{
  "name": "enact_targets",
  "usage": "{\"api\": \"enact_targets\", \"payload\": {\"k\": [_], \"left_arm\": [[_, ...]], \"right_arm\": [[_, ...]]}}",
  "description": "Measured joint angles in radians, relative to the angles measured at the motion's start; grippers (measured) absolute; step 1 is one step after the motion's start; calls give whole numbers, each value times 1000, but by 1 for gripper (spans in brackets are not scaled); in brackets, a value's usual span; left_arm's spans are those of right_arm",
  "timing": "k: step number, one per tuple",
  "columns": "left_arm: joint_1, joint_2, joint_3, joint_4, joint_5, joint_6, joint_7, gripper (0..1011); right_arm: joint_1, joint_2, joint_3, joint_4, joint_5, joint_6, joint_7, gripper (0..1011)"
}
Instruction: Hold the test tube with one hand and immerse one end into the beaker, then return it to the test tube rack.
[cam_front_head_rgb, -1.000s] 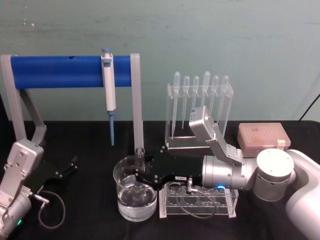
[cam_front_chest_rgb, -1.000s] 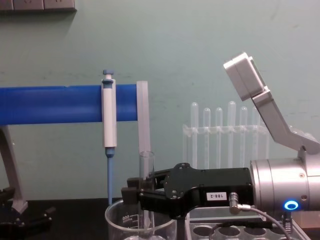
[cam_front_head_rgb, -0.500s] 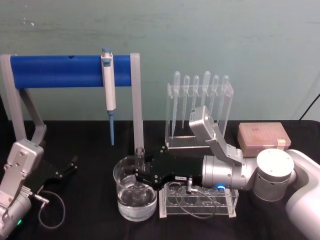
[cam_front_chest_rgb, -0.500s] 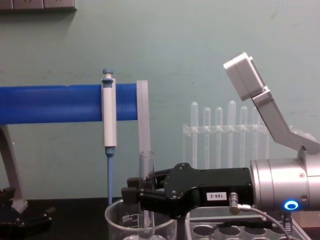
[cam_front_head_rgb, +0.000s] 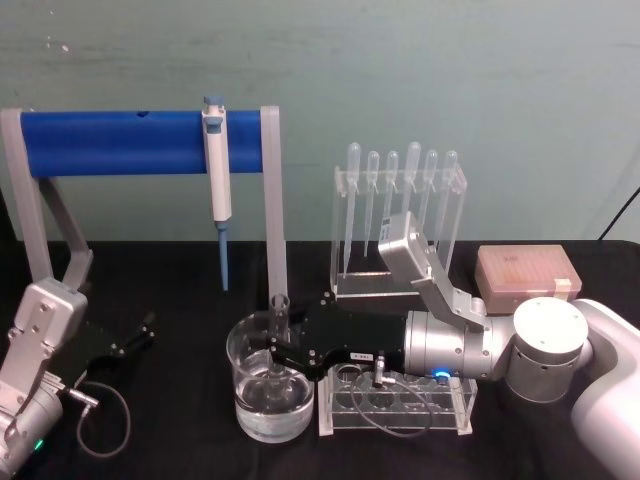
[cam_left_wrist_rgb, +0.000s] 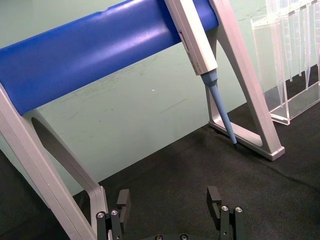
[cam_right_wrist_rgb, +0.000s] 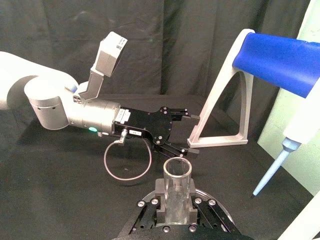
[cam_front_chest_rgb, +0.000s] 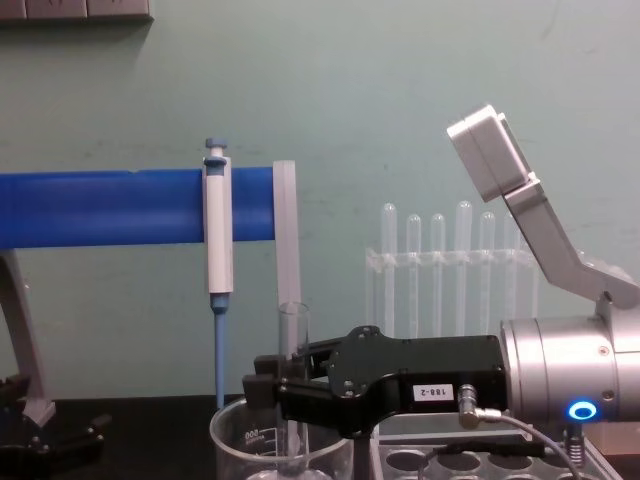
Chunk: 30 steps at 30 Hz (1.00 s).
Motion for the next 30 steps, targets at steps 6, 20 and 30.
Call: {"api": "enact_targets", "payload": {"k": [6, 20, 30], "left_arm": [[0, 0, 0, 0, 0, 0, 0, 1000], [0, 0, 0, 0, 0, 0, 0, 1000], [0, 0, 0, 0, 0, 0, 0, 1000]], "right_arm": [[0, 0, 0, 0, 1, 0, 2, 224], [-2, 39, 29, -110, 33, 50, -5, 224], [5, 89, 52, -227, 76, 131, -36, 224]]}}
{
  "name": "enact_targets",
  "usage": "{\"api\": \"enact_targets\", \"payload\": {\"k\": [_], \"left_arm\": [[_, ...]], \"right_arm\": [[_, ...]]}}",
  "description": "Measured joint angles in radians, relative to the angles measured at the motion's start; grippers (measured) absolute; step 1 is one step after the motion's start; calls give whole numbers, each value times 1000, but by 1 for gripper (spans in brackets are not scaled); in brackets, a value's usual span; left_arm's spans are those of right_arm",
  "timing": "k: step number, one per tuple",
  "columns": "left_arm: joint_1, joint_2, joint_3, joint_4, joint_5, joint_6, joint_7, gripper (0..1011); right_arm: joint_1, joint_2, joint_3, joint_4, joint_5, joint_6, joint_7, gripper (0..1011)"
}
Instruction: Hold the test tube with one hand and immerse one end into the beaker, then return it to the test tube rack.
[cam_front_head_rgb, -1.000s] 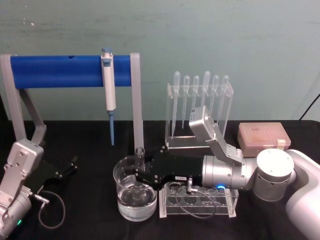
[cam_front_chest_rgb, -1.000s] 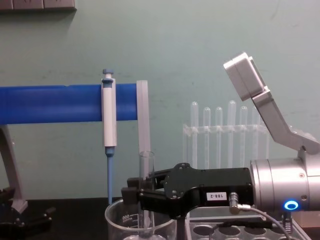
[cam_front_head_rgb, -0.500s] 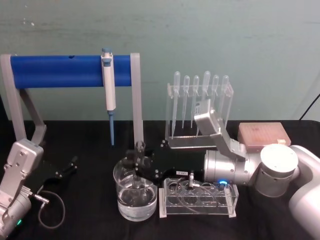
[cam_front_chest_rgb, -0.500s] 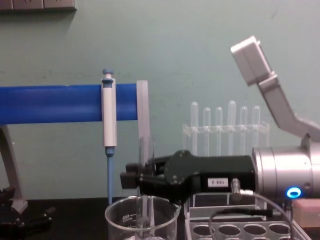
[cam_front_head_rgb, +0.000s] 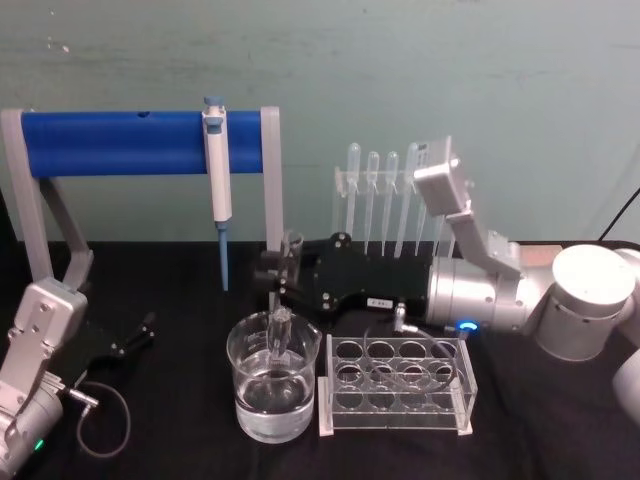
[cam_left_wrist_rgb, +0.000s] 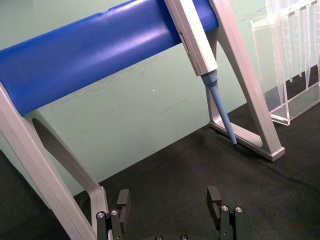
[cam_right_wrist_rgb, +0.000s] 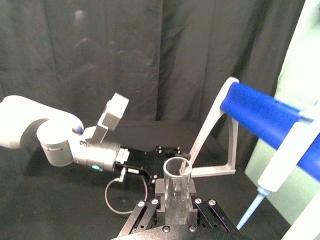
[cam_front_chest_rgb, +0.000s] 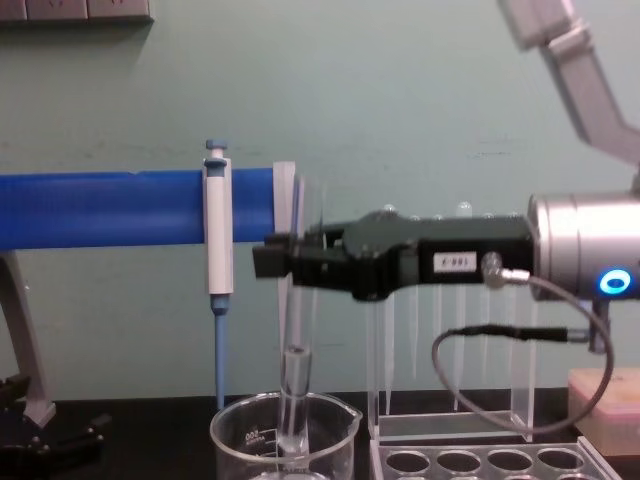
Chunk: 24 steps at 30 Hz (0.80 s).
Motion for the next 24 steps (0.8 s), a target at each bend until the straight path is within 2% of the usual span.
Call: {"api": "enact_targets", "payload": {"k": [11, 17, 24], "left_arm": [[0, 0, 0, 0, 0, 0, 0, 1000], [0, 0, 0, 0, 0, 0, 0, 1000], [0, 0, 0, 0, 0, 0, 0, 1000]], "right_arm": [[-20, 79, 34, -128, 36, 42, -56, 224], [-52, 135, 62, -192, 51, 50, -88, 224], [-115, 209, 100, -255, 67, 51, -117, 224]]}}
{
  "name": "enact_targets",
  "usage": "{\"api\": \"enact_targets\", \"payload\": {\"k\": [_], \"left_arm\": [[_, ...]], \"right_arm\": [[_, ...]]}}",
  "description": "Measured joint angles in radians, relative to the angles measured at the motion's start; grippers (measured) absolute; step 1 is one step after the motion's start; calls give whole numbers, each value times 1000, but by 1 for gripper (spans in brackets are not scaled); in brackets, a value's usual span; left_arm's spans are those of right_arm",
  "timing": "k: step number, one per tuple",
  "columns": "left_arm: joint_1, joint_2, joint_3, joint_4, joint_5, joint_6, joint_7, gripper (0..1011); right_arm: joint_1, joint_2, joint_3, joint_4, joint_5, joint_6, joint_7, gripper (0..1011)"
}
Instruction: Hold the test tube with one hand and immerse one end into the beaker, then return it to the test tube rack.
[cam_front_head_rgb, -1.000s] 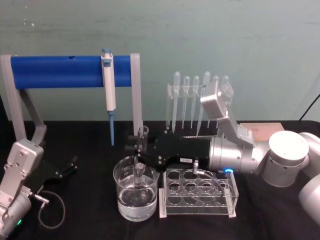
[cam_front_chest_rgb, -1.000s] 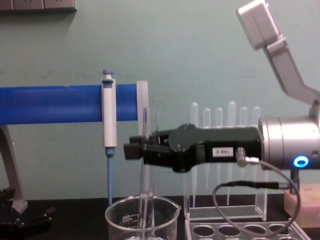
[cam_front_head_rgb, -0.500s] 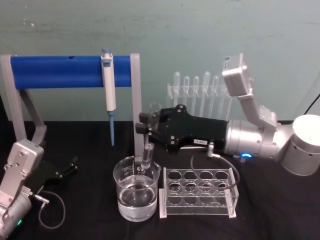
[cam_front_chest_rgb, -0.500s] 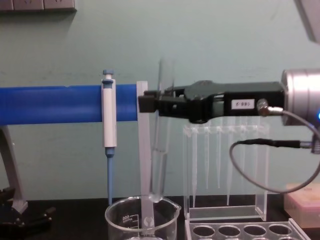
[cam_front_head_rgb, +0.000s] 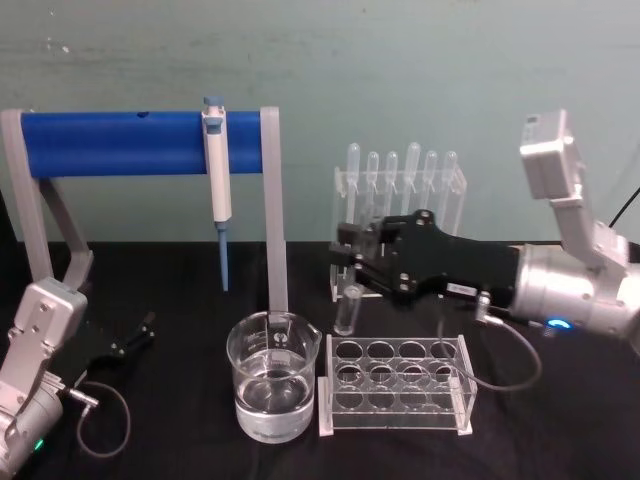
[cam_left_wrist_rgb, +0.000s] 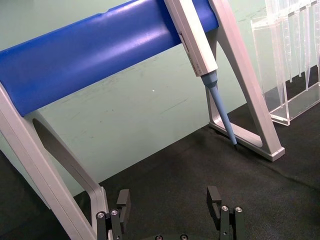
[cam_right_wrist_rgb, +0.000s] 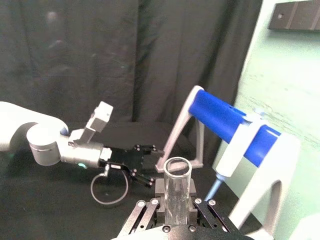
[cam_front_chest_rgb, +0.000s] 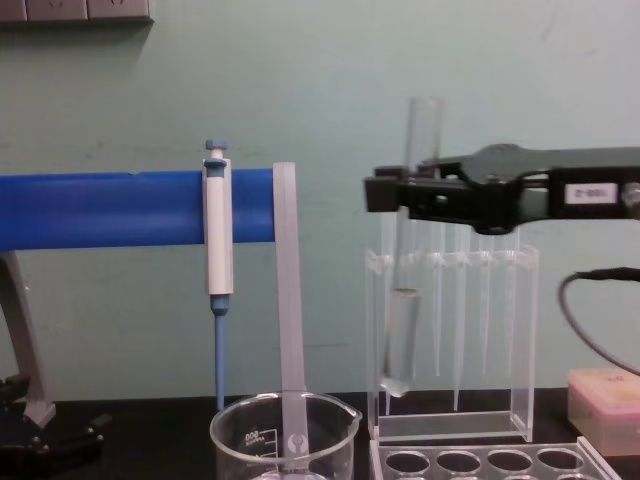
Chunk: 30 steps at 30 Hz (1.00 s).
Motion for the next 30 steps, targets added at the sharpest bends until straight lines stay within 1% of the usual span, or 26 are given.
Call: {"api": "enact_targets", "payload": {"k": [2, 3, 4, 7, 11, 16, 25, 30], "left_arm": [[0, 0, 0, 0, 0, 0, 0, 1000], [0, 0, 0, 0, 0, 0, 0, 1000], [0, 0, 0, 0, 0, 0, 0, 1000], [0, 0, 0, 0, 0, 0, 0, 1000], [0, 0, 0, 0, 0, 0, 0, 1000], [0, 0, 0, 0, 0, 0, 0, 1000], [0, 0, 0, 0, 0, 0, 0, 1000], [0, 0, 0, 0, 0, 0, 0, 1000]], "right_arm": [[-17, 14, 10, -10, 4, -2, -7, 224], [-35, 27, 19, -18, 8, -6, -14, 224], [-35, 27, 19, -18, 8, -6, -14, 224], [-79, 52, 41, -38, 15, -21, -31, 224], [-115, 66, 58, -47, 15, -34, -42, 224], [-141, 68, 68, -48, 8, -42, -49, 224], [-154, 53, 68, -23, -23, -50, -50, 224], [-163, 46, 69, -12, -31, -58, -49, 224]]}}
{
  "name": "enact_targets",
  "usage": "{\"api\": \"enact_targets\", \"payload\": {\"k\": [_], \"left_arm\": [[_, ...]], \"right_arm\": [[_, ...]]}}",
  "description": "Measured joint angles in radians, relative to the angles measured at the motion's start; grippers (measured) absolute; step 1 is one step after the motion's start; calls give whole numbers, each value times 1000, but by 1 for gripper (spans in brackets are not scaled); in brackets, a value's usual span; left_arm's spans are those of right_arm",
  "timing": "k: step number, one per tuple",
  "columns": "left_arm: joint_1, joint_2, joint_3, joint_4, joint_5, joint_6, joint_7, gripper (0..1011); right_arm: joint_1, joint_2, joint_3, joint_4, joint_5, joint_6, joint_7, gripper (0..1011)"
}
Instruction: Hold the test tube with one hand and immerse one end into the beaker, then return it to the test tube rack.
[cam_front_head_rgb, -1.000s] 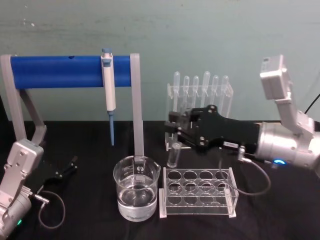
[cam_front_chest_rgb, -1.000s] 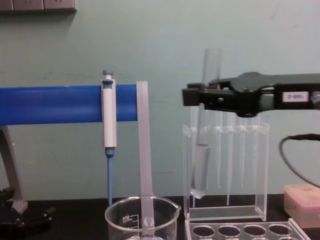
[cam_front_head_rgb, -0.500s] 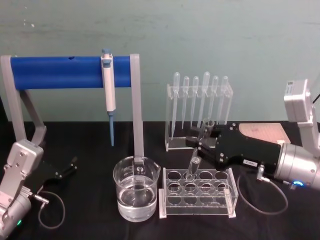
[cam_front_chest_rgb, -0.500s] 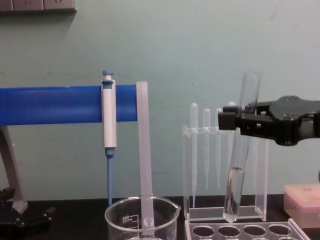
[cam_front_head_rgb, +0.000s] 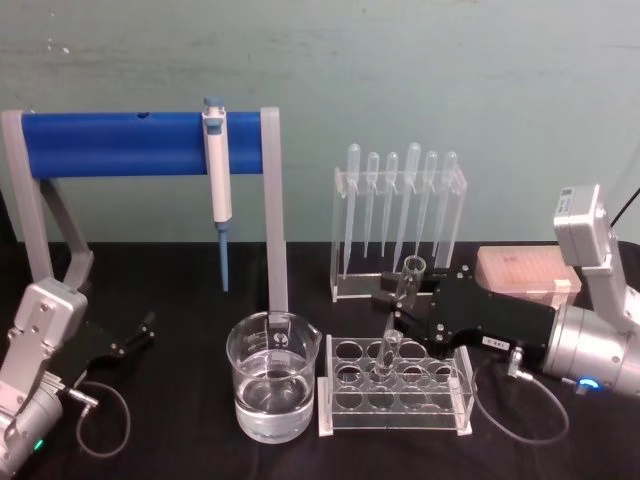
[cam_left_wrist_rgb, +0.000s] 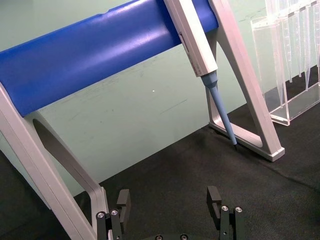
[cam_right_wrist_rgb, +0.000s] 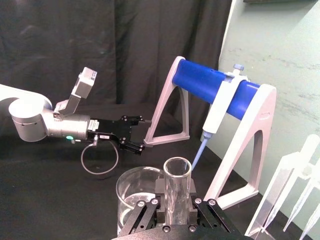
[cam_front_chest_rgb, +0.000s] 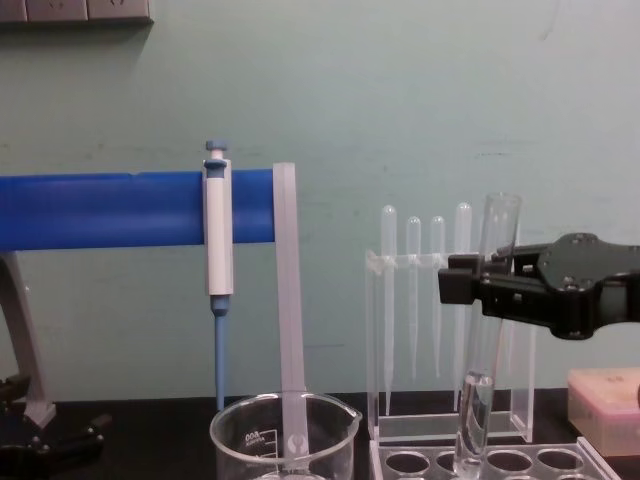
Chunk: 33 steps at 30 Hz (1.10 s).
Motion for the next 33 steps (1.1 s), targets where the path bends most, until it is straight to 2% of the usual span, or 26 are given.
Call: {"api": "enact_targets", "payload": {"k": [12, 33], "left_arm": [[0, 0, 0, 0, 0, 0, 0, 1000], [0, 0, 0, 0, 0, 0, 0, 1000]], "right_arm": [[-6, -16, 3, 36, -17, -10, 13, 224], [-2, -58, -20, 127, -37, -25, 40, 224]]}}
